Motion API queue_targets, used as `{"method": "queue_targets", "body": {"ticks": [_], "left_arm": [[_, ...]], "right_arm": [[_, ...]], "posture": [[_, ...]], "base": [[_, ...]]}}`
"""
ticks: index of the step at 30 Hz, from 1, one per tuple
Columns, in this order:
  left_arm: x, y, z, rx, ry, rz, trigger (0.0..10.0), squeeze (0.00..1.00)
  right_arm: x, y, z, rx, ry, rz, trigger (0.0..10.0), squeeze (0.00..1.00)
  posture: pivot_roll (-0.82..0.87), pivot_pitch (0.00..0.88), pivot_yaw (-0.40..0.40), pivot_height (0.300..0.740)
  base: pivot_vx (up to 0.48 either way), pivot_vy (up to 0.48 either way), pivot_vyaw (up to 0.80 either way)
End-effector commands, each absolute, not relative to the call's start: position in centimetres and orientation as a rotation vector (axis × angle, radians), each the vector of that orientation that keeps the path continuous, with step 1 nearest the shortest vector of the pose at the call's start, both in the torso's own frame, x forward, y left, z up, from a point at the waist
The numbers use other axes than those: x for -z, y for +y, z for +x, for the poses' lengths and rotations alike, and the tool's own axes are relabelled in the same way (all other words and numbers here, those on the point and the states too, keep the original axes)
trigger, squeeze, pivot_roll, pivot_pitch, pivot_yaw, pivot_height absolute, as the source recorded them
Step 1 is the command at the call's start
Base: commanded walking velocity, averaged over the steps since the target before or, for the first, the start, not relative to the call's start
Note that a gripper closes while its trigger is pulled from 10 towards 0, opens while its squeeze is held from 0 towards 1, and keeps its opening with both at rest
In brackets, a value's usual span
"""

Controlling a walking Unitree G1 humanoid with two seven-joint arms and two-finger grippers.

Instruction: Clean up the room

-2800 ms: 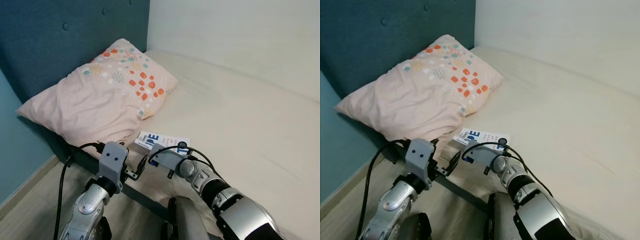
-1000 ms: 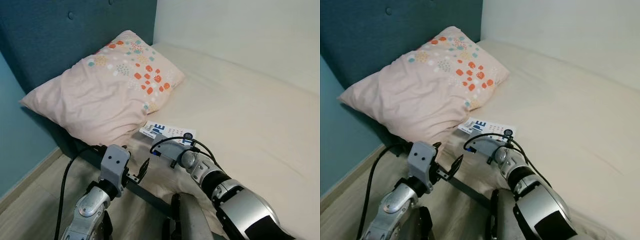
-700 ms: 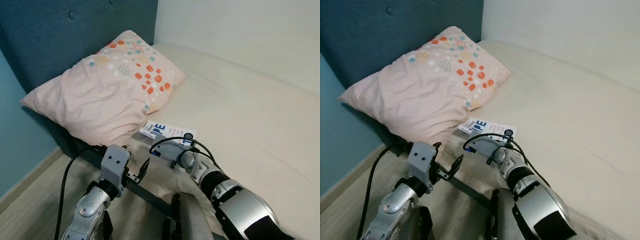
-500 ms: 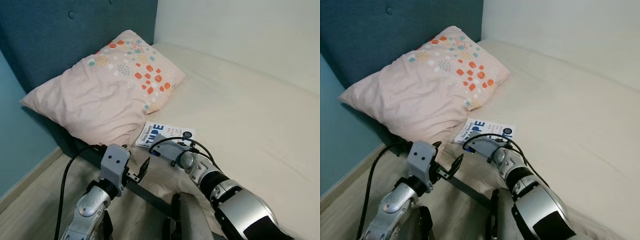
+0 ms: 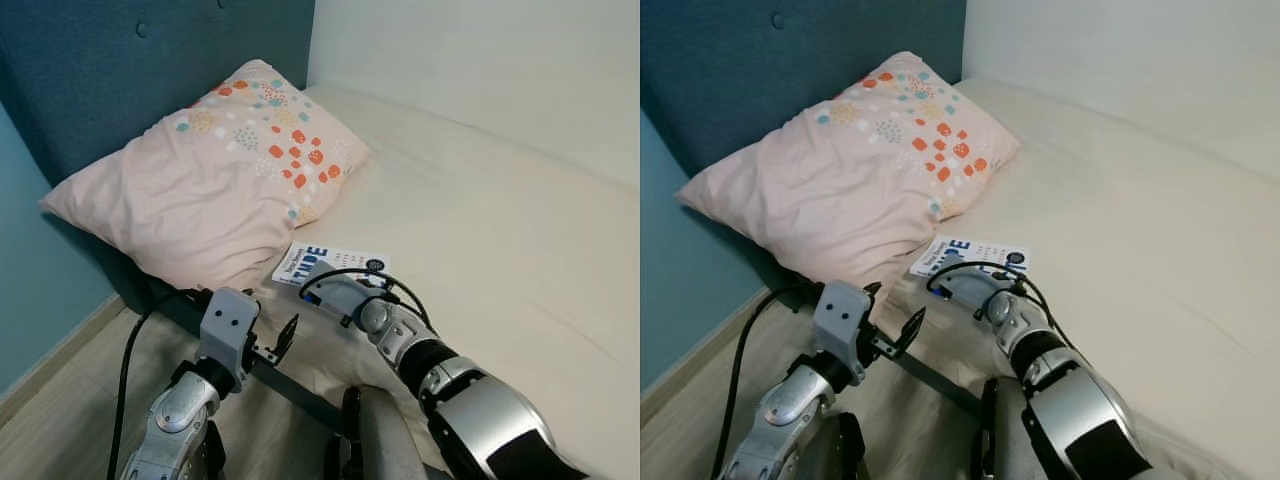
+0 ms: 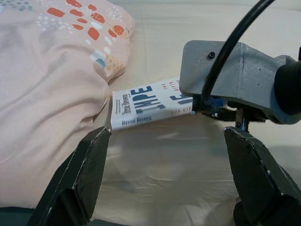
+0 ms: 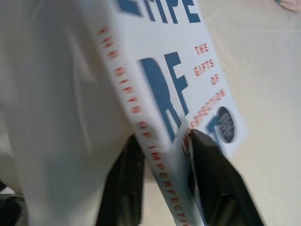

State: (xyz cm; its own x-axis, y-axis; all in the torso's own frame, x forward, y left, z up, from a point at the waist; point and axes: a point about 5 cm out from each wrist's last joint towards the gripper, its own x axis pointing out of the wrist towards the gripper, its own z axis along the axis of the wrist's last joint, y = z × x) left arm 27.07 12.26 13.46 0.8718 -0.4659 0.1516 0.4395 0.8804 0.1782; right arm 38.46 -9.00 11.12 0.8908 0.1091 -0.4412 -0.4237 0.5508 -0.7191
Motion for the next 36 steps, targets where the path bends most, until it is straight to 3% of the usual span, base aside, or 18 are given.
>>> {"method": "queue_targets", "body": {"ticks": [1, 4, 5, 6, 19, 21, 36], "left_arm": [[-13.1, 12.4, 26.9, 0.489, -0.175, 0.155, 10.0, 0.00], [-13.1, 12.4, 26.8, 0.489, -0.175, 0.156, 10.0, 0.00], [-13.1, 12.4, 26.8, 0.488, -0.175, 0.157, 10.0, 0.00], [-13.1, 12.4, 26.8, 0.487, -0.175, 0.158, 10.0, 0.00], [-13.1, 12.4, 26.9, 0.492, -0.176, 0.162, 10.0, 0.00], [-13.0, 12.5, 26.9, 0.491, -0.174, 0.166, 10.0, 0.00], [-13.1, 12.9, 27.3, 0.464, -0.177, 0.163, 10.0, 0.00]], "right_arm": [[-11.1, -8.7, 38.4, -0.325, 0.386, -0.899, 10.0, 0.65], [-11.1, -8.4, 38.3, -0.333, 0.386, -0.890, 10.0, 0.60], [-11.1, -8.1, 38.3, -0.340, 0.389, -0.875, 10.0, 0.24], [-11.0, -7.8, 38.3, -0.349, 0.393, -0.860, 10.0, 0.00], [-10.9, -7.2, 38.1, -0.360, 0.418, -0.794, 10.0, 0.00], [-10.8, -6.6, 37.9, -0.370, 0.440, -0.699, 10.0, 0.00], [-12.9, -4.1, 38.3, -0.394, 0.404, -0.453, 10.0, 0.00]], "posture": [[0.06, 0.289, -0.134, 0.552], [0.06, 0.289, -0.134, 0.552], [0.06, 0.284, -0.134, 0.552], [0.06, 0.284, -0.133, 0.552], [0.06, 0.278, -0.132, 0.552], [0.06, 0.278, -0.132, 0.552], [0.06, 0.264, -0.131, 0.552]], "base": [[0.000, 0.000, 0.00], [0.000, 0.000, 0.00], [0.000, 0.000, 0.00], [0.000, 0.000, 0.00], [0.000, 0.000, 0.00], [0.000, 0.000, 0.00], [0.000, 0.000, 0.00]]}}
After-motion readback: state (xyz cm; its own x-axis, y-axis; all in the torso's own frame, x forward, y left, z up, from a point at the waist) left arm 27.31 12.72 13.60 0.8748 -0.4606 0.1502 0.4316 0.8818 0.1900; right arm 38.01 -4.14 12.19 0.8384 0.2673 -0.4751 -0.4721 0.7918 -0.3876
